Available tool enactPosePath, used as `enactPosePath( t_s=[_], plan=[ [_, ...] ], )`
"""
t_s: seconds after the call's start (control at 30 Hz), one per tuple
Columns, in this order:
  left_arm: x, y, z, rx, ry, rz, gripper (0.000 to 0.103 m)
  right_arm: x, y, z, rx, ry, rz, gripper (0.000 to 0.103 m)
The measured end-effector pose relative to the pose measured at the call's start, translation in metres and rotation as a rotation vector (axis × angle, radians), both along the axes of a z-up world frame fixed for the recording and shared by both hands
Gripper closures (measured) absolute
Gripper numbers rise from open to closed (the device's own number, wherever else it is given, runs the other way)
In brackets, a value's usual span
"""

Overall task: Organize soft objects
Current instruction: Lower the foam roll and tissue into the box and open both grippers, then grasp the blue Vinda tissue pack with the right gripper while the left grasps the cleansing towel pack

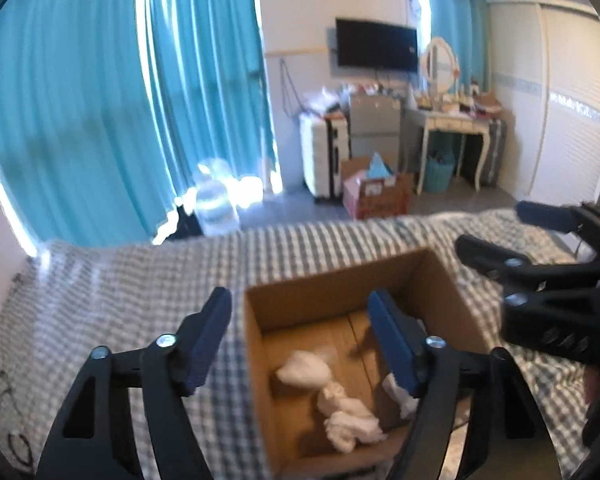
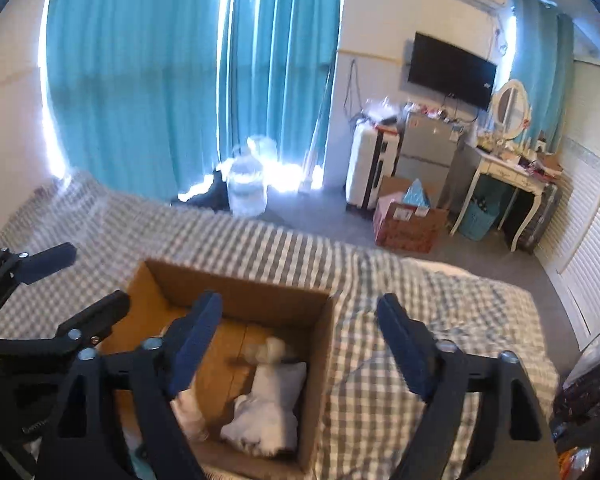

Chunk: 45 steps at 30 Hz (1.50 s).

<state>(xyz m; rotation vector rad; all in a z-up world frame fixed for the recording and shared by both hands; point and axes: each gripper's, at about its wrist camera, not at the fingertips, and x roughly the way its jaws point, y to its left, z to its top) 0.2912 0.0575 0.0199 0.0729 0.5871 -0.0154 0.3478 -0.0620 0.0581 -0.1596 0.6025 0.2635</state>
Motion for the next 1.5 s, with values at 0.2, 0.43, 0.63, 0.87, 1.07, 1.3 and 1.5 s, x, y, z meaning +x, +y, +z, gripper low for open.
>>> enactPosePath(
  t_s=[0.2, 0.43, 0.63, 0.87, 1.07, 1.3, 1.5],
  plan=[
    [-0.071, 0.012, 0.050, -0.014, -0.044, -0.007, 0.017, -0.073, -0.025, 0.075, 0.023, -0.059, -0.008, 0.000],
    [-0.151, 0.020, 0.080, -0.033, -0.096, -0.015, 0.010, -0.164, -0.036, 0.110, -0.050, -0.110, 0.066, 0.000],
    [-0.183, 0.010, 0.044, -0.056, -0.060, -0.026, 0.009, -0.197, -0.048, 0.064, -0.058, -0.029, 0.131, 0.000],
    [-0.183, -0.003, -0.057, -0.083, 0.075, -0.015, 0.009, -0.180, -0.068, -0.063, -0.147, 0.174, 0.170, 0.000],
    [-0.159, -0.021, -0.122, -0.088, 0.200, -0.003, 0.009, -0.154, -0.077, -0.151, -0.228, 0.337, 0.199, 0.000],
    [-0.139, -0.026, -0.160, -0.084, 0.263, -0.023, 0.009, -0.123, -0.064, -0.209, -0.292, 0.441, 0.280, 0.007],
    [-0.117, -0.018, -0.198, -0.098, 0.351, 0.020, 0.008, -0.109, -0.058, -0.231, -0.312, 0.518, 0.291, 0.022]
  ],
)
